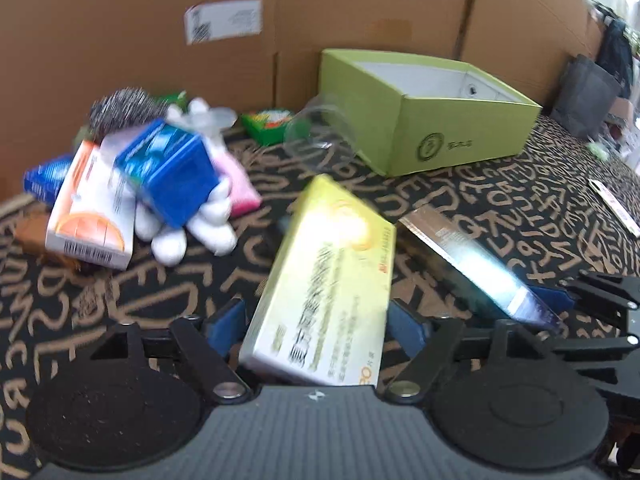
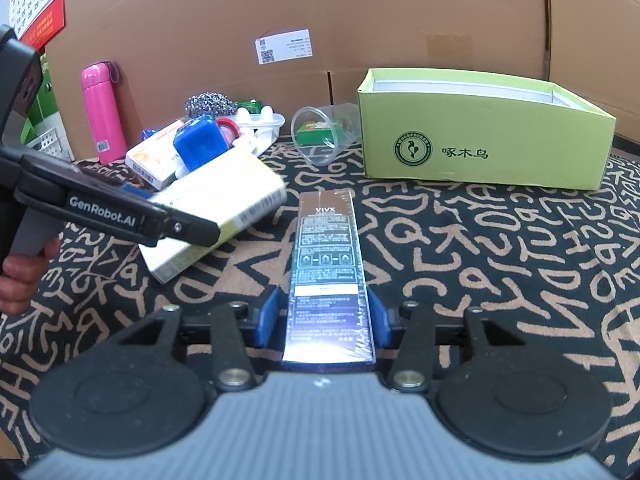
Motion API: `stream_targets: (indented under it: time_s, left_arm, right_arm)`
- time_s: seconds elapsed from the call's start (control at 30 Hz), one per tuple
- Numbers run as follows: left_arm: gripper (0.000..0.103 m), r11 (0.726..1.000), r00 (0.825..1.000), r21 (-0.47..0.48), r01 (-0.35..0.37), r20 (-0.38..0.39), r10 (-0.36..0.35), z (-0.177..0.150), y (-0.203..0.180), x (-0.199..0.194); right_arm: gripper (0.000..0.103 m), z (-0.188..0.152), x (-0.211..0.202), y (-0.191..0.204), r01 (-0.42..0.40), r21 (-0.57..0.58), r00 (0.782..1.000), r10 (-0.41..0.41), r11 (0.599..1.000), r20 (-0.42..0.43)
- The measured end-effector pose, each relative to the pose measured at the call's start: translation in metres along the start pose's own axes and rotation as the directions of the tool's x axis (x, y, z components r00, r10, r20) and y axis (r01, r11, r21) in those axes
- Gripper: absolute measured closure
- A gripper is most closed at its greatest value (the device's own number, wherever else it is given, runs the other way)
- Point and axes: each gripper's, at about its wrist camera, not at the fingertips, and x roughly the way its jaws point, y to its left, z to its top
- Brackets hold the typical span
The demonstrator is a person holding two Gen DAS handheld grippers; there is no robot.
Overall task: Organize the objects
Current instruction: 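Carry both held boxes over the open lime-green shoebox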
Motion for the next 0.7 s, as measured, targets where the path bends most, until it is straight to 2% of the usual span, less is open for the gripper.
stream_targets:
  time_s: [0.13,0.37,0.63,0.7]
  left_arm:
    - [0.018,0.999,1.0,-0.051,0.017,0.001,-0.017,-0.001,0.007,0.003]
    - [0.019,1.0,0.997,0.021,0.021,0.068,-0.023,-0.009,-0.008,-0.017]
    - [0.018,1.0,0.999,0.014,0.015,0.049,-0.015,-0.001,-0.001,-0.008]
    - [0.018,0.999,0.998,0.04,0.021,0.058,-0.023,0.006,-0.004,-0.009]
  right_arm:
    - [0.064,-0.004,-0.006,-0.006,-0.019,0.028,1.0,0.019,0.999,0.008]
    - [0.064,-0.011,-0.021,-0.017,-0.016,0.08,1.0,0.014,0.997,0.016]
    - [0.064,-0.013,-0.029,-0.021,0.002,0.083,1.0,-0.002,0.997,0.002]
    - [0.064,-0.011,-0.027,-0.02,0.005,0.076,1.0,-0.004,0.997,-0.003]
